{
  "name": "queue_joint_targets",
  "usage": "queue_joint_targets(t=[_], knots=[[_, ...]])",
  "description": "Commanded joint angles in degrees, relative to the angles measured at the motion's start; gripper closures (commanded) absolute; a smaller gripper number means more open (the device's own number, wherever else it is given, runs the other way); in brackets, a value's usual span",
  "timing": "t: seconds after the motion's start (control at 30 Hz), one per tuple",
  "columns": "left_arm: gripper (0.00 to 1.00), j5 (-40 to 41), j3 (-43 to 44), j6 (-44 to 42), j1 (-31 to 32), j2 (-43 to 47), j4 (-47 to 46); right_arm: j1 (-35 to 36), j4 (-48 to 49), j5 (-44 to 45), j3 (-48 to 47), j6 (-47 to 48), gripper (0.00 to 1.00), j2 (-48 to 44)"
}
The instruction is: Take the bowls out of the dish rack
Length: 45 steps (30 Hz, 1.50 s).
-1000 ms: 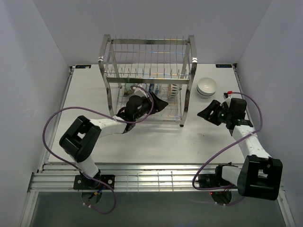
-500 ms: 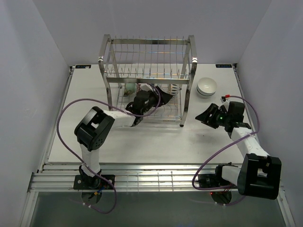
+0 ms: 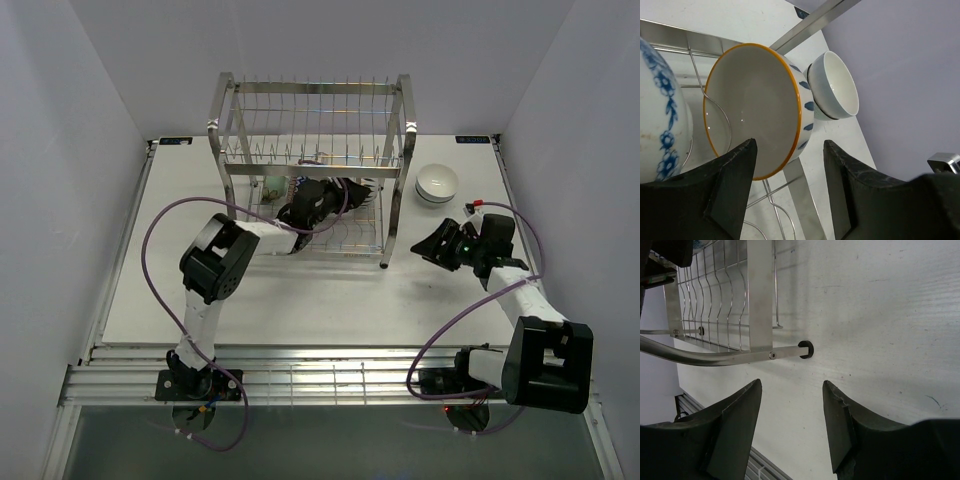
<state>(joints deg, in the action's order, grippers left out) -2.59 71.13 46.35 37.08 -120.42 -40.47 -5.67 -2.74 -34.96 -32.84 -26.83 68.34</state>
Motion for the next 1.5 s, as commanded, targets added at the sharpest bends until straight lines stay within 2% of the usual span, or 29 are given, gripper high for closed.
queue_joint_targets(t=[0.0, 0.13, 0.33, 0.63, 0.87, 0.9, 1.47], knots=[[0.34, -0.1, 3.7, -1.9, -0.3, 0.6, 1.6, -0.3, 2.0, -1.5, 0.5, 0.2, 0.42, 1.0], [0.34, -0.8, 4.4, -0.6, -0.9, -0.2, 1.4, -0.3, 2.1, -1.7, 0.5, 0.4, 0.42, 1.6], [0.61, -4.5, 6.1, 0.7, -1.4, -2.2, 0.0, -0.3, 2.0, -1.3, 0.3, 1.3, 0.43, 2.1], [0.65, -6.4, 6.6, 1.8, -1.5, -3.3, 0.0, -0.3, 1.6, -0.6, 0.3, 1.9, 0.43, 2.4], [0.92, -7.7, 6.6, 5.1, -1.6, -3.2, -1.0, -0.3, 1.5, -0.6, 0.3, 2.0, 0.43, 2.6], [1.00, -8.1, 6.6, 5.5, -1.6, -3.2, -1.9, -0.3, 1.5, -0.5, 0.3, 2.0, 0.43, 2.6], [1.00, -12.7, 6.6, 12.9, -2.5, -3.2, -9.4, -0.3, 0.7, -0.2, -0.2, 3.0, 0.43, 3.6]])
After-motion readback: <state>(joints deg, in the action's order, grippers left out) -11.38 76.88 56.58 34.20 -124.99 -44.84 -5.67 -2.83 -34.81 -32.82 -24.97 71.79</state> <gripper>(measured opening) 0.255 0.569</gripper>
